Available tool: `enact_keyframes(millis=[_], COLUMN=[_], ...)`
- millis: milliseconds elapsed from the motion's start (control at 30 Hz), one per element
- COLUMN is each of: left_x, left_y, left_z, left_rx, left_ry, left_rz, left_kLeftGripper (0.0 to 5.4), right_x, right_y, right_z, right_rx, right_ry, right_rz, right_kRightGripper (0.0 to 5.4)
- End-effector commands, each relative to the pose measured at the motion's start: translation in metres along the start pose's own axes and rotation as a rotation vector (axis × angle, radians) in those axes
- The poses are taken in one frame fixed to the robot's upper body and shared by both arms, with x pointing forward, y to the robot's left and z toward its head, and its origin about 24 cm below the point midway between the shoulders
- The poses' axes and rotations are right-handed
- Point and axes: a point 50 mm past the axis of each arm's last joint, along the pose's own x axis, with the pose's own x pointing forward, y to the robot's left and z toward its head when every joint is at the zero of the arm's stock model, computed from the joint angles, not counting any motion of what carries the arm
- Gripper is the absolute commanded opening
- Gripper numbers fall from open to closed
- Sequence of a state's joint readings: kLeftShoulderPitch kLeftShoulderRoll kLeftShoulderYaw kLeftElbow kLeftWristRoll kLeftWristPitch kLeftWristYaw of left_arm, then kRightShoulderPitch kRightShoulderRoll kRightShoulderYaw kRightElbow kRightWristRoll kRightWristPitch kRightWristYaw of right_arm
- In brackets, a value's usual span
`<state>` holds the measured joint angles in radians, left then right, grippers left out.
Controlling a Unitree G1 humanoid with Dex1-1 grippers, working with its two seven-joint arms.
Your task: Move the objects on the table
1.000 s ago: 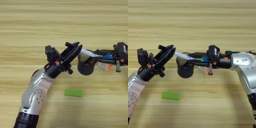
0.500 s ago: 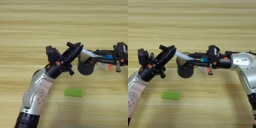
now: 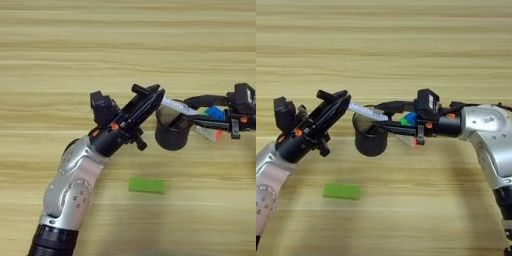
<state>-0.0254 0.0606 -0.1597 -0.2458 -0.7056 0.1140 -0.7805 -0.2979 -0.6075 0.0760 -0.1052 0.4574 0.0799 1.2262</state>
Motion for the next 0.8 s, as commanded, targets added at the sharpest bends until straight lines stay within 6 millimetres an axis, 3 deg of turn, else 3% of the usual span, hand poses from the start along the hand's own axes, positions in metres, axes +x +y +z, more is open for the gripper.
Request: enact_keyframes(millis=[33, 267, 467, 667, 800], left_x=[-0.002, -0.004, -0.008, -0.009, -0.012], left_y=[0.002, 0.003, 0.008, 0.008, 0.009], left_z=[0.001, 0.003, 0.009, 0.006, 0.007], left_rx=[0.017, 0.035, 0.079, 0.112, 0.119], left_ry=[0.01, 0.013, 0.025, 0.055, 0.062], left_rz=[0.004, 0.015, 0.031, 0.025, 0.022], left_kLeftGripper=[0.68, 0.68, 0.68, 0.68, 0.68], right_x=[-0.001, -0.005, -0.011, -0.016, -0.024], right_y=[-0.003, 0.002, 0.016, 0.009, -0.003], right_z=[0.009, 0.012, 0.003, 0.015, 0.03], right_rx=[-0.011, 0.016, 0.035, -0.028, -0.086], right_ry=[-0.037, -0.086, -0.094, -0.246, -0.386], right_rz=[-0.01, -0.032, -0.075, -0.318, -0.584], right_kRightGripper=[2.49, 3.15, 3.8, 4.43, 4.83])
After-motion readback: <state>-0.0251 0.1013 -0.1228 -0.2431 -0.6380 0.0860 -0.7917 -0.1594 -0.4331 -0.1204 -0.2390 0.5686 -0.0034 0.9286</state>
